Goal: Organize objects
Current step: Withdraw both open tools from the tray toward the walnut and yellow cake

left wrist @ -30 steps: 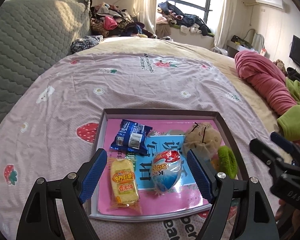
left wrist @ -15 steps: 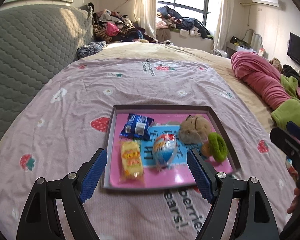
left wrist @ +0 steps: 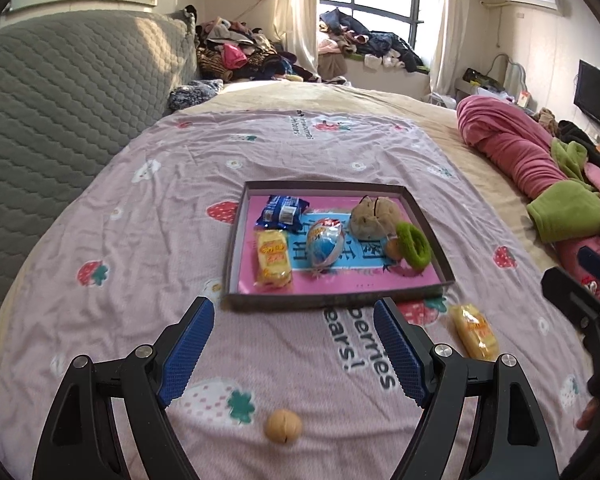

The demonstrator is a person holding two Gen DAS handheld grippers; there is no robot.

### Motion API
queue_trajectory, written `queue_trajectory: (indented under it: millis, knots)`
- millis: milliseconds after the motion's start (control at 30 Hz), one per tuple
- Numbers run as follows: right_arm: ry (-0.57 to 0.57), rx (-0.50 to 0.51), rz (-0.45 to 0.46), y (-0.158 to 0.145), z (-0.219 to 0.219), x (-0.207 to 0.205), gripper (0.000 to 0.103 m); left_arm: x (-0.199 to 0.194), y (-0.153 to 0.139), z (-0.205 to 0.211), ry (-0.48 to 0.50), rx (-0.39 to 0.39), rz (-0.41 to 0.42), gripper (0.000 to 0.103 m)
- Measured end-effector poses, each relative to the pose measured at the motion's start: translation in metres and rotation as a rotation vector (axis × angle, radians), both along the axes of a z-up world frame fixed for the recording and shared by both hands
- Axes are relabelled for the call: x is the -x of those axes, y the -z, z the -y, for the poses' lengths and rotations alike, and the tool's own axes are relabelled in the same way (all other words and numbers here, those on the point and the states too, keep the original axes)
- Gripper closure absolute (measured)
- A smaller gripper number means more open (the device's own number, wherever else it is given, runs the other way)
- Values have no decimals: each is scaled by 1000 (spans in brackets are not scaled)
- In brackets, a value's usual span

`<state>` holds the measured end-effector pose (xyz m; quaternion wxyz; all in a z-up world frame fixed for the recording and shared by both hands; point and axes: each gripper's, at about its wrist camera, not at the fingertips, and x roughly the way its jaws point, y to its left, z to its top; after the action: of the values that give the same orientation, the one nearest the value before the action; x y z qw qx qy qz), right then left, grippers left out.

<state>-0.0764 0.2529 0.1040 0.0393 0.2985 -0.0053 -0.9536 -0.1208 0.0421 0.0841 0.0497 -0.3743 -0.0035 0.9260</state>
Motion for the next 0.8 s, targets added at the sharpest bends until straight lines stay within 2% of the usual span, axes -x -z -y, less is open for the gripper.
queue_trajectory:
  millis: [500,633,800]
  knots:
    - [42,-15,-12,-21,-17,-59,1,-59,-1,20,-24,27,17,20]
    - [45,-33,-2,-16,-20,-65,1,-68,8,17,-15,41,10,20]
    - [45,-38,27,1,-22,-65,1,-67,32,16,-12,48,46,20]
